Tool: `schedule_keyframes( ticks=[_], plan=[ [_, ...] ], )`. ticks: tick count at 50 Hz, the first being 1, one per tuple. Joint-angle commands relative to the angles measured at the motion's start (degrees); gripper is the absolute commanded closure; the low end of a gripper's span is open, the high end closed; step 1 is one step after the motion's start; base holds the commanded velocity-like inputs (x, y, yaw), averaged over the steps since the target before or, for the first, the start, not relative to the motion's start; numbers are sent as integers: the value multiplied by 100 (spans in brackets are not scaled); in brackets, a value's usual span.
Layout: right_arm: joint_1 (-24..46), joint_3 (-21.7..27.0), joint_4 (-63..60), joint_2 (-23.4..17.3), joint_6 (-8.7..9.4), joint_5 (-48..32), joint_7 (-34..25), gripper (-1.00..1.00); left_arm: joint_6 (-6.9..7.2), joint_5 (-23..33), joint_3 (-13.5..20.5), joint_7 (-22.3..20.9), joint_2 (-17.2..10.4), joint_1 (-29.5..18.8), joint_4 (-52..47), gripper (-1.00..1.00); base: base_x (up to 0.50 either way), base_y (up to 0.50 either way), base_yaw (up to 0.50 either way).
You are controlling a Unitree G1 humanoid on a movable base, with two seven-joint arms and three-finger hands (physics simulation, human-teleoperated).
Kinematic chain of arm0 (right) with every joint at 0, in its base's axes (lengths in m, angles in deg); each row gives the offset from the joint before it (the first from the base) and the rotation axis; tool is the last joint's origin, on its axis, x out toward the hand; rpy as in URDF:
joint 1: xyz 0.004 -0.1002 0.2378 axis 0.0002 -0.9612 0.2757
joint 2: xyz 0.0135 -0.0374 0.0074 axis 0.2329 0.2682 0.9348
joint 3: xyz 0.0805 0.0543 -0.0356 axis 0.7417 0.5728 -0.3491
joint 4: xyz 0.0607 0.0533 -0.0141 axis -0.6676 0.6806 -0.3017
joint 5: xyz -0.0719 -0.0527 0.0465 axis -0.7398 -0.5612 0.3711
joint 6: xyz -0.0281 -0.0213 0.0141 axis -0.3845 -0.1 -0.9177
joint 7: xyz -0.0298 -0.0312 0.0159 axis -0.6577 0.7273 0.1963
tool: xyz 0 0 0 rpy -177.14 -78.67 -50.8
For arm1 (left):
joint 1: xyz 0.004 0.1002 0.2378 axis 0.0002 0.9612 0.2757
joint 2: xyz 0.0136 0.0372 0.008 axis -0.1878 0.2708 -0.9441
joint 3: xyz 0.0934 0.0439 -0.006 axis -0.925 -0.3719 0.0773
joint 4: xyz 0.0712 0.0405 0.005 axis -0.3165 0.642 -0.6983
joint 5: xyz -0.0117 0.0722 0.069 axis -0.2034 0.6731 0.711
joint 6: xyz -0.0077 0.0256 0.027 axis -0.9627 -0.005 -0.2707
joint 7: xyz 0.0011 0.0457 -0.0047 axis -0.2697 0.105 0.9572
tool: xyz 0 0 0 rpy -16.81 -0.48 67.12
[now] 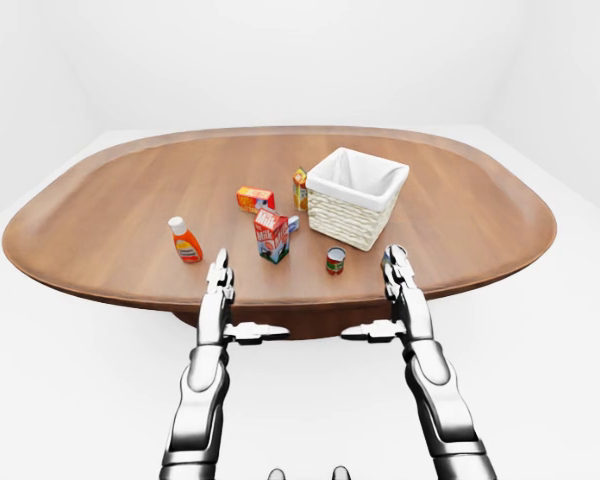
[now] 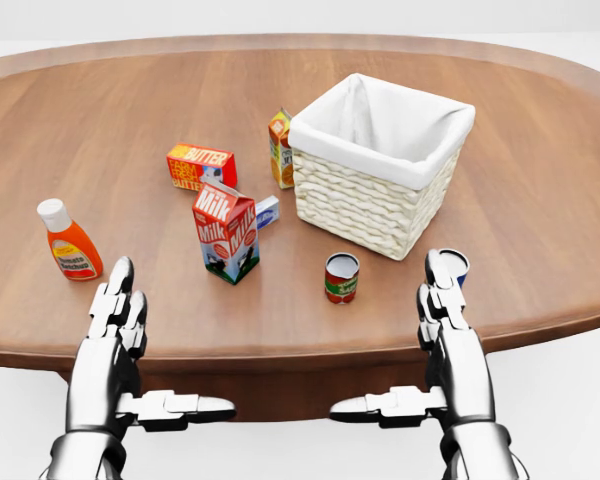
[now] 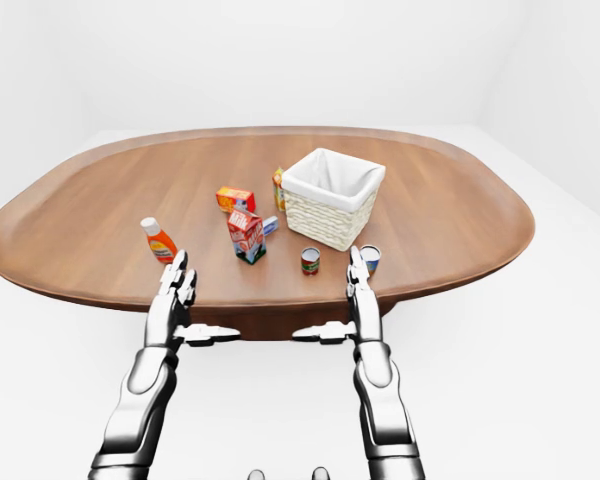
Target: Pick up the alphabet soup, and put it in the basket.
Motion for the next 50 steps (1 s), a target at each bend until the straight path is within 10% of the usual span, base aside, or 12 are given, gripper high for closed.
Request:
schedule_keyframes(
  ticks=[1, 17, 21, 50],
  plan=[
    [19, 66, 147, -68, -130, -194, -135, -100, 53, -18, 153, -35, -83, -55, 46, -100, 0, 0, 0],
    [-141, 42, -266, -46, -294, -327, -111, -100, -185, -34, 280, 114, -95, 16, -489, -100, 0, 0, 0],
    [-202, 50, -520, -41, -271, -317, -117, -100, -526, 378, 167, 168, -107, 180, -890, -100, 0, 0, 0],
    [-401, 110, -1660, -41, -448, -620, 38, -100, -526, 638, 391, 215, -92, 340, -2204, -100, 0, 0, 0]
  ],
)
